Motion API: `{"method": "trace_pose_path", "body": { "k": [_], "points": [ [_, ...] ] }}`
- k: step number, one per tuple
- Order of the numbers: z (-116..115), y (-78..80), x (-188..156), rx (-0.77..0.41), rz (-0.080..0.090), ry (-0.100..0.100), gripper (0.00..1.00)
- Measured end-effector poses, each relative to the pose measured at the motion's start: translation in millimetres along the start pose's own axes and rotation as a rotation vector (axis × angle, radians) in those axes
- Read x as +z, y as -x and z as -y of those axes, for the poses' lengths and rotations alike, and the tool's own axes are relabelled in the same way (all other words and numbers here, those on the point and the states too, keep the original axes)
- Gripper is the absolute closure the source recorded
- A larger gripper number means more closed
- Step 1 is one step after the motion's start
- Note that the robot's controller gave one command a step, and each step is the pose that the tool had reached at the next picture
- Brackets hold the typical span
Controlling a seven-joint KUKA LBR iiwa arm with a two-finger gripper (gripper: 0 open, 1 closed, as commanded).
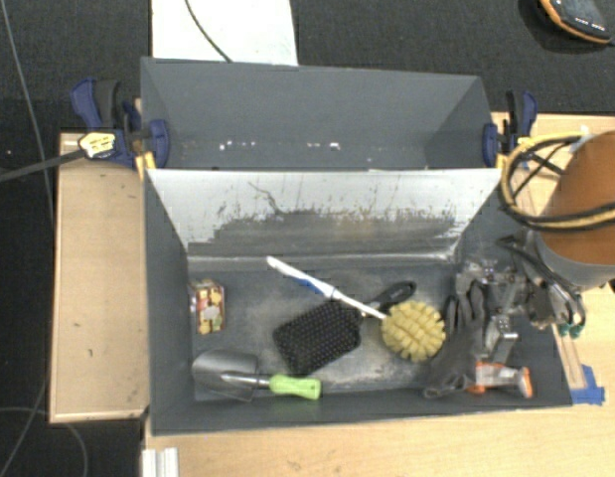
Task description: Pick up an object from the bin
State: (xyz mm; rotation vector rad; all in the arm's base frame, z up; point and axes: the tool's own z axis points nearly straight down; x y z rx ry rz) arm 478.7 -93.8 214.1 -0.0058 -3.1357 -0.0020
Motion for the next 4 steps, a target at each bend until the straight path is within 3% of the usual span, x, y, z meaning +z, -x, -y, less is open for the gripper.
{"method": "trace_pose_path", "body": {
  "k": [1, 2, 3, 4],
  "points": [
    [-0.5, 1.7, -4.2, -0.006, 0.009, -0.001, 0.00],
    [-40.0, 21.8, 139.5, 0.134, 0.009, 0.000, 0.00],
    [-38.0, 23.7, 65.7, 0.090, 0.012, -0.001, 0.00],
    [-41.9, 20.7, 146.6, 0.132, 0.004, 0.001, 0.00]
  ]
}}
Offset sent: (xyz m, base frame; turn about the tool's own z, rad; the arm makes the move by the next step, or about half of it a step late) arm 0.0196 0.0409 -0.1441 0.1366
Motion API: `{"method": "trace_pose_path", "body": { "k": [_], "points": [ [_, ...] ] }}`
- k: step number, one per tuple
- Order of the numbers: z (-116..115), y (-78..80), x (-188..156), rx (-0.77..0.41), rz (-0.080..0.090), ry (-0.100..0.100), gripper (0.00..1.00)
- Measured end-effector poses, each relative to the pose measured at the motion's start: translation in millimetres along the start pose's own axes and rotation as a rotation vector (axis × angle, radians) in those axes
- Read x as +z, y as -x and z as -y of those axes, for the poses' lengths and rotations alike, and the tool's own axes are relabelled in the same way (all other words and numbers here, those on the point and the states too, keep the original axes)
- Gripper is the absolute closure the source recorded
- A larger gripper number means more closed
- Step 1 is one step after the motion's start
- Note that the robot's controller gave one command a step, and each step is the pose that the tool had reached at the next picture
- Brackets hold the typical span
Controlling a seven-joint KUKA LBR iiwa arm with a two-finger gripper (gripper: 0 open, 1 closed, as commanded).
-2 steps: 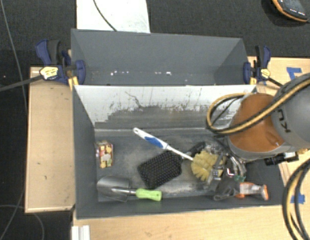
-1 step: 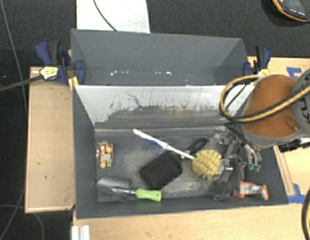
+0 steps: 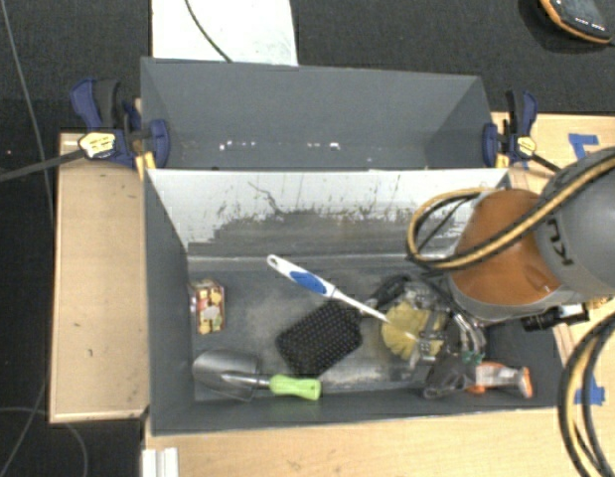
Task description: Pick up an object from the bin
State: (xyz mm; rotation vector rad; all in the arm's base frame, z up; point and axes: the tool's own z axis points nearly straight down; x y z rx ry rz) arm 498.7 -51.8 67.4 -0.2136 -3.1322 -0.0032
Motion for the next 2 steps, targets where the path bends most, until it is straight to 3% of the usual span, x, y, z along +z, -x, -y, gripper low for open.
{"method": "trace_pose_path", "body": {
  "k": [1, 2],
  "points": [
    [0.2, 13.9, -3.1, -0.012, 0.012, -0.002, 0.00],
    [-0.2, 1.0, -0.5, -0.007, 0.002, 0.000, 1.00]
  ]
}}
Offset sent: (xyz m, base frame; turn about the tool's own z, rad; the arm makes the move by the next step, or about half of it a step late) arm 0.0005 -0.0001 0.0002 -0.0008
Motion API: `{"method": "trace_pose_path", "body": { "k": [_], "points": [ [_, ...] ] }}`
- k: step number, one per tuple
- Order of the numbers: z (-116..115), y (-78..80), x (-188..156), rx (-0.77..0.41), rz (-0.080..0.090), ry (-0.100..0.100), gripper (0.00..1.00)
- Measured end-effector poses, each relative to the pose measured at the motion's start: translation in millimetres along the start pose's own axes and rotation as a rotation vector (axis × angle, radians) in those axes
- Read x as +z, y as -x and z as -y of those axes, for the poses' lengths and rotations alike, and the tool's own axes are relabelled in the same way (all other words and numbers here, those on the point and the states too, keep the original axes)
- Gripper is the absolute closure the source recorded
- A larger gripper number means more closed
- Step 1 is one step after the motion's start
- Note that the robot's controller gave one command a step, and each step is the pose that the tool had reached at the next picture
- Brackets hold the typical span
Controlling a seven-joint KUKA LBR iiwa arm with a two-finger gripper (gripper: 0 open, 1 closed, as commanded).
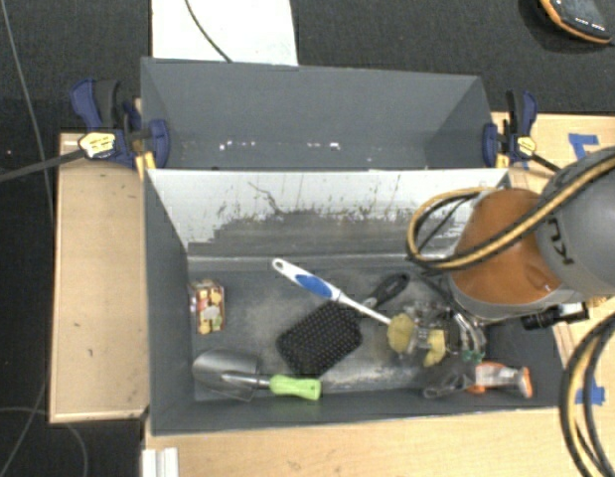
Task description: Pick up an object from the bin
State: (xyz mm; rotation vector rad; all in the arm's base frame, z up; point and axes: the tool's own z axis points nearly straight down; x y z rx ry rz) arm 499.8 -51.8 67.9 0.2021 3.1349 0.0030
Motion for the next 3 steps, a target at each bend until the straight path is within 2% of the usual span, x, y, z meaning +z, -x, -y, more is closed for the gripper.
{"method": "trace_pose_path", "body": {
  "k": [3],
  "points": [
    [-0.1, 0.0, -18.2, -0.003, 0.002, 0.000, 1.00]
  ]
}}
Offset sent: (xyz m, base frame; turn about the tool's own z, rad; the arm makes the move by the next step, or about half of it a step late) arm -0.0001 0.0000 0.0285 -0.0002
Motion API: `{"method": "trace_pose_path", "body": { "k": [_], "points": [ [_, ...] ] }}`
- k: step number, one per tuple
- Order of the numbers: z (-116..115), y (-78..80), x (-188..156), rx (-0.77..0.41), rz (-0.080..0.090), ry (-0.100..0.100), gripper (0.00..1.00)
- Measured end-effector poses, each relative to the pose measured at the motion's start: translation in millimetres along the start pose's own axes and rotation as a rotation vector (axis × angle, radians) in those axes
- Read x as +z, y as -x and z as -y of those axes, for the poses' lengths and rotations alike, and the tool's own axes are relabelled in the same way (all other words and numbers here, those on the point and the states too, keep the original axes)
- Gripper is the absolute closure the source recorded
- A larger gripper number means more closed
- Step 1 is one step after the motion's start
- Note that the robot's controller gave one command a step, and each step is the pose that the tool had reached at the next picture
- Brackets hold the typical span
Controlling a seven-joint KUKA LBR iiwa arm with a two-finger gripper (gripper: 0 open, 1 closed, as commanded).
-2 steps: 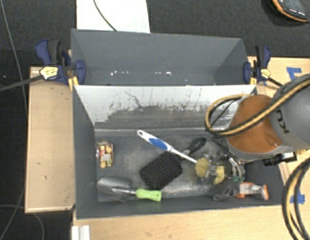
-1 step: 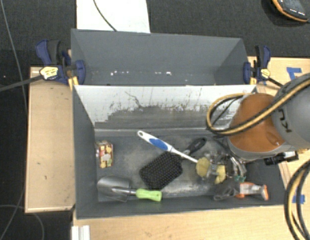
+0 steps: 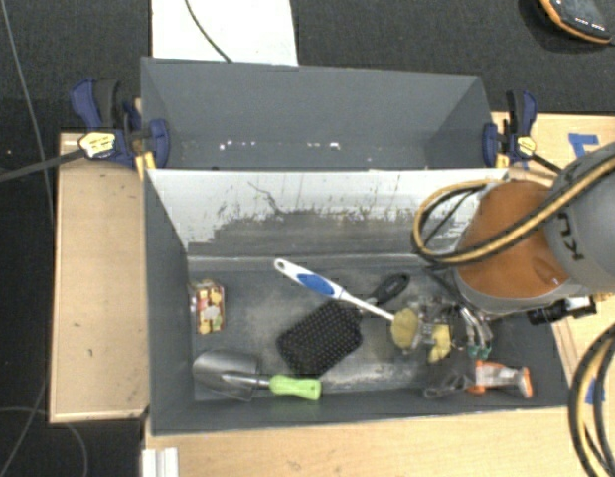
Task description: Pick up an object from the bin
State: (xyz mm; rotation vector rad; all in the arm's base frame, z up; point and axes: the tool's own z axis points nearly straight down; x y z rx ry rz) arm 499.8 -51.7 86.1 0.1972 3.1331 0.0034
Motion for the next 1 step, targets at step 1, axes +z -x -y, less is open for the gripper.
{"method": "trace_pose_path", "body": {
  "k": [1],
  "points": [
    [0.1, -2.5, -17.8, -0.002, -0.011, 0.000, 1.00]
  ]
}}
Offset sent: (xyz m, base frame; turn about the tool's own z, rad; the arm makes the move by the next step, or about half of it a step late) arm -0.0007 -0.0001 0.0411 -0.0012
